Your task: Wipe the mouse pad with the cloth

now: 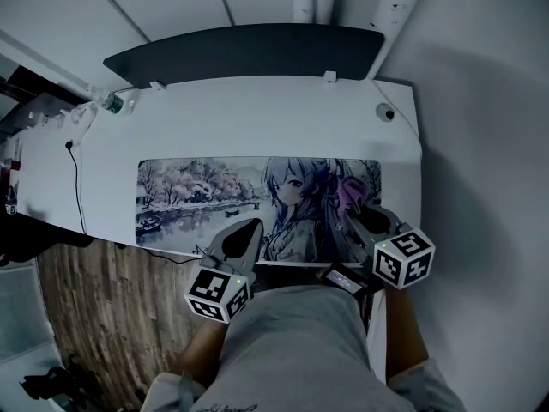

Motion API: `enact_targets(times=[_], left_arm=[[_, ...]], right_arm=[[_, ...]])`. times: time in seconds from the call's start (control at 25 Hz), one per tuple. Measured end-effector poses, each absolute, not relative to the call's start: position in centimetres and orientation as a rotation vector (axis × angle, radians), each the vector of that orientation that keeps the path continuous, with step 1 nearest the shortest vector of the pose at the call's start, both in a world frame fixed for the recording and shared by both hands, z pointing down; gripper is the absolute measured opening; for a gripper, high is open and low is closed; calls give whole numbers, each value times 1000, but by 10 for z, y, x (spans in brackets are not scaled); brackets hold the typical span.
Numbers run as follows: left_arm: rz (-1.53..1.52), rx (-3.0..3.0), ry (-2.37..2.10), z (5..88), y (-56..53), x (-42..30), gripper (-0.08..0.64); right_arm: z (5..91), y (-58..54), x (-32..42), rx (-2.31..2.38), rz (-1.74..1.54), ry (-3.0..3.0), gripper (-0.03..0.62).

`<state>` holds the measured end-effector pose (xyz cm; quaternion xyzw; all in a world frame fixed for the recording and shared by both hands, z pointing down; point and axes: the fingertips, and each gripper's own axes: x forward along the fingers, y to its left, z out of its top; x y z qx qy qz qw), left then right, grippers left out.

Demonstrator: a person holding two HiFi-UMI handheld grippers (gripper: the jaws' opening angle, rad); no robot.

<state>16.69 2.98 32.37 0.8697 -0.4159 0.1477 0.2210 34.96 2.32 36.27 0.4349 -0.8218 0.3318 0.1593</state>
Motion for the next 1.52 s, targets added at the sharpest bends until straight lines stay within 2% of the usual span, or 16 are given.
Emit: enact_targets(times=[0.44,0.8,1.24,1.52], left_arm=[[463,2444,-977,338,5,175,14],[493,2459,-859,354,-31,191,14],[545,2403,-872,385,-56,201,12],[563,2346,-900,397,-63,192,13]], right_arm=[[366,12,351,1340,992,-2282,94],[389,-8,402,1482,1046,-2099,94],[470,-39,472,1521,1135,-1841,94],[502,-53,481,1465,1196,-1766,94]])
